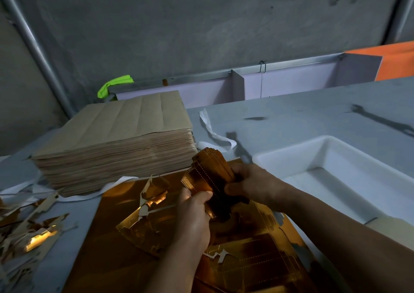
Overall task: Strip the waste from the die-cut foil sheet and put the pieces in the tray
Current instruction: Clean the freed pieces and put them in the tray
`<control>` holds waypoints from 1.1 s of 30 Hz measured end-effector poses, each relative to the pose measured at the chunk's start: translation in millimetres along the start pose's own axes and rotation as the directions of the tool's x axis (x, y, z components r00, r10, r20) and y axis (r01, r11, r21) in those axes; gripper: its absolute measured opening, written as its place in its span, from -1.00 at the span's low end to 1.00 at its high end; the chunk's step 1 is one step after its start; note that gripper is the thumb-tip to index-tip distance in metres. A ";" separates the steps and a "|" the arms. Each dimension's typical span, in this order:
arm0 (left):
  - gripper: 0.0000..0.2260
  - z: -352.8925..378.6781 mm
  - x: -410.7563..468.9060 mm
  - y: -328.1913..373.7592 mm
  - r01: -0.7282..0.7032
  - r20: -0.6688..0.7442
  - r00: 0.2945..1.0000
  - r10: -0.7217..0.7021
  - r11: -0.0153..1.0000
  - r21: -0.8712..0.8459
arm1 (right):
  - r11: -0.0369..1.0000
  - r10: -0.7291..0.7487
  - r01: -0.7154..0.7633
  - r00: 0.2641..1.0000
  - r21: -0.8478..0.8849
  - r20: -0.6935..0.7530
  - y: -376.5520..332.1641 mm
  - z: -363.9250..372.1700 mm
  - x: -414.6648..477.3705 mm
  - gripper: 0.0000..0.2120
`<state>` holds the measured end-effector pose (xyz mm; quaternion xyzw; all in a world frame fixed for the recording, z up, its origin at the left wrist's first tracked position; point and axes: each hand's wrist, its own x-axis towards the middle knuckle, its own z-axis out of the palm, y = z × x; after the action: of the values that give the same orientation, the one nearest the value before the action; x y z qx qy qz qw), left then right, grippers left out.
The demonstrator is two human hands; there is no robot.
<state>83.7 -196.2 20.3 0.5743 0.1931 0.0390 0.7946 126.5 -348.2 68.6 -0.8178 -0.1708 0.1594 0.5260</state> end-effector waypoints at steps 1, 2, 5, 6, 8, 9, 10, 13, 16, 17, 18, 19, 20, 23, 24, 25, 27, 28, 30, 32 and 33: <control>-0.64 0.2 1.1 -0.1 0.007 0.007 1.000 -0.007 0.999 -0.036 | 1.000 -0.008 0.008 1.000 -0.005 -0.014 -0.2 0.5 -0.5 -0.81; -0.66 0.8 1.5 -0.1 0.012 0.014 1.000 -0.011 0.997 -0.071 | 1.000 -0.016 0.015 0.999 -0.023 -0.034 0.3 1.2 -0.3 -0.82; -0.55 -1.4 4.2 0.6 0.042 -0.004 0.999 -0.043 0.989 -0.141 | 0.982 -0.062 0.042 0.993 -0.186 -0.104 0.6 2.6 -0.5 -0.77; -0.54 -3.2 6.1 0.2 0.036 -0.028 0.999 -0.041 0.988 -0.148 | 0.966 -0.092 0.064 0.991 -0.249 -0.101 0.4 2.6 -0.8 -0.73; -0.59 -7.1 8.8 -0.3 -0.003 -0.091 0.996 -0.007 0.994 -0.109 | 0.928 -0.148 0.114 0.987 -0.355 -0.067 -0.2 1.9 -2.0 -0.65; -0.61 -8.9 10.4 -0.7 -0.027 -0.122 0.992 0.017 0.997 -0.078 | 0.908 -0.164 0.128 0.985 -0.398 -0.057 -0.7 1.5 -2.2 -0.63; -0.62 -10.3 11.7 -1.2 -0.050 -0.146 0.988 0.041 0.997 -0.056 | 0.890 -0.170 0.132 0.984 -0.437 -0.048 -0.5 1.5 -1.9 -0.64; -0.59 -12.4 14.4 -1.0 -0.079 -0.174 0.982 0.069 0.995 -0.053 | 0.843 -0.152 0.126 0.988 -0.522 -0.007 0.2 2.5 -2.7 -0.71; -0.59 -12.4 15.3 -1.2 -0.053 -0.177 0.983 0.044 0.998 -0.046 | 0.820 -0.073 0.111 0.993 -0.561 0.089 -1.9 2.6 -4.5 -0.67; -0.58 -12.4 15.3 -1.8 -0.044 -0.174 0.984 0.038 0.998 -0.035 | 0.818 -0.054 0.107 0.993 -0.565 0.109 -2.1 2.9 -5.2 -0.67; -0.58 -12.0 14.9 -2.4 -0.034 -0.170 0.985 0.029 0.999 -0.022 | 0.817 -0.045 0.105 0.992 -0.566 0.120 -2.1 3.3 -5.7 -0.68; -0.58 -11.7 13.9 -2.7 -0.020 -0.166 0.986 0.018 1.000 -0.012 | 0.813 -0.043 0.109 0.991 -0.572 0.127 -1.7 3.7 -5.7 -0.70; -0.59 -11.6 13.1 -3.4 -0.010 -0.162 0.987 0.010 1.000 -0.004 | 0.808 -0.038 0.107 0.991 -0.580 0.131 -1.5 4.3 -5.5 -0.74; -0.63 -11.6 10.2 -1.9 0.004 -0.149 0.989 -0.003 1.000 0.008 | 0.827 -0.062 0.097 0.995 -0.555 0.081 1.1 3.1 -3.4 -0.85; -0.65 -11.9 9.4 -0.3 0.004 -0.145 0.989 -0.006 1.000 -0.011 | 0.857 -0.065 0.080 0.997 -0.508 0.047 1.0 1.9 -2.5 -0.81; -0.68 -11.9 8.1 1.6 0.001 -0.138 0.990 -0.007 0.999 -0.049 | 0.893 -0.066 0.064 0.998 -0.445 0.012 0.1 0.7 -1.8 -0.76; -0.71 -10.9 4.3 5.1 0.000 -0.088 0.996 -0.014 0.987 -0.161 | 0.948 -0.055 0.040 0.998 -0.314 -0.039 -1.8 -0.7 -1.3 -0.78; -0.68 -9.7 2.2 6.3 0.010 -0.041 0.999 -0.019 0.978 -0.206 | 0.965 -0.039 0.023 0.998 -0.260 -0.055 -2.8 -0.8 -1.4 -0.77; -0.50 -5.4 -2.4 7.0 0.052 0.064 0.997 -0.037 0.967 -0.249 | 0.986 -0.009 -0.004 0.997 -0.169 -0.078 -4.0 -1.4 -1.0 -0.71; -0.39 0.1 -7.1 9.3 0.095 0.115 0.991 -0.067 0.960 -0.263 | 0.995 0.006 -0.015 0.996 -0.102 -0.087 -3.2 -2.7 0.0 -0.75; -0.39 2.1 -8.7 11.0 0.107 0.115 0.990 -0.079 0.957 -0.270 | 0.998 0.013 -0.019 0.996 -0.064 -0.088 -2.7 -3.2 0.2 -0.78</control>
<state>78.2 -196.8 33.4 0.4496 0.1713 -0.0016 0.8767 127.7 -349.6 72.3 -0.8420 -0.1459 0.1220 0.5047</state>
